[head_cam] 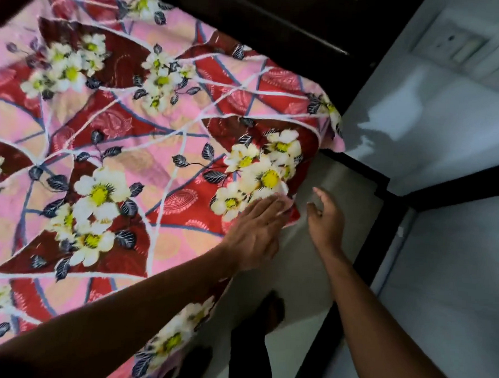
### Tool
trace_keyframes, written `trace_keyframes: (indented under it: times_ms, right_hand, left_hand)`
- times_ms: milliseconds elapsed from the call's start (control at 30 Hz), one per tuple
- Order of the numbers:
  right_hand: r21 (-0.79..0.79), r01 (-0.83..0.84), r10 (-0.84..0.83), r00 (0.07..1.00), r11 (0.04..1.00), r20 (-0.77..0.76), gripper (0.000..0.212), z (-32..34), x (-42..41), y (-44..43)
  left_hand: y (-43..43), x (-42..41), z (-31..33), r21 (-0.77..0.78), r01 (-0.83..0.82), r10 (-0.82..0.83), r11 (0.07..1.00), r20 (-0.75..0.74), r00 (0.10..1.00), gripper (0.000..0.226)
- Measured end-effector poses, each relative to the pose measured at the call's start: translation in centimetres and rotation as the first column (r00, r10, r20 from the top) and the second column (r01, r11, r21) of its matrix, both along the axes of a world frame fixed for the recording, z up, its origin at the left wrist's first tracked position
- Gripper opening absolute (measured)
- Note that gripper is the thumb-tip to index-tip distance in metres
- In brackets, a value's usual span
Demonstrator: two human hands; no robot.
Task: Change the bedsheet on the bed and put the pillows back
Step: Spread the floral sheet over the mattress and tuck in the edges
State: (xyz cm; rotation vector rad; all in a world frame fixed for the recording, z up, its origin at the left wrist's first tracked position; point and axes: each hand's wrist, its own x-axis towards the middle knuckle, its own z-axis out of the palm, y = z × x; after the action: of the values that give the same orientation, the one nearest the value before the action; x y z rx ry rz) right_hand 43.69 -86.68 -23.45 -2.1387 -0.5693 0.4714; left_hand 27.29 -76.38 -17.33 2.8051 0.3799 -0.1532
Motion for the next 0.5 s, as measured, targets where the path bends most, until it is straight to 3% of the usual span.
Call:
trace_keyframes:
  times_ms: [133, 300, 500]
  right_hand:
    - [-0.036, -0.058, 0.056, 0.998, 0.998, -0.035, 0.043, -0.2, 5.7, 0.4]
    - [-0.123, -0.234, 0.246, 0.964, 0.964, 0.099, 0.05, 1.1, 12.6, 1.1]
    - [-0.276, -0.494, 0.556, 0.798, 0.825, 0.233, 0.049, 0.2, 18.2, 6.0]
  left_hand:
    - [3.0, 7.7, 0.5, 0.027, -0.082, 0.082, 0.996, 0.004, 0.997, 0.057]
    - [6.8, 16.1, 0.5, 0.036, -0.129, 0.126, 0.991, 0.072, 0.989, 0.06]
    - [10.6, 22.0, -0.1, 0.051, -0.135, 0.131, 0.989, 0.082, 0.988, 0.061]
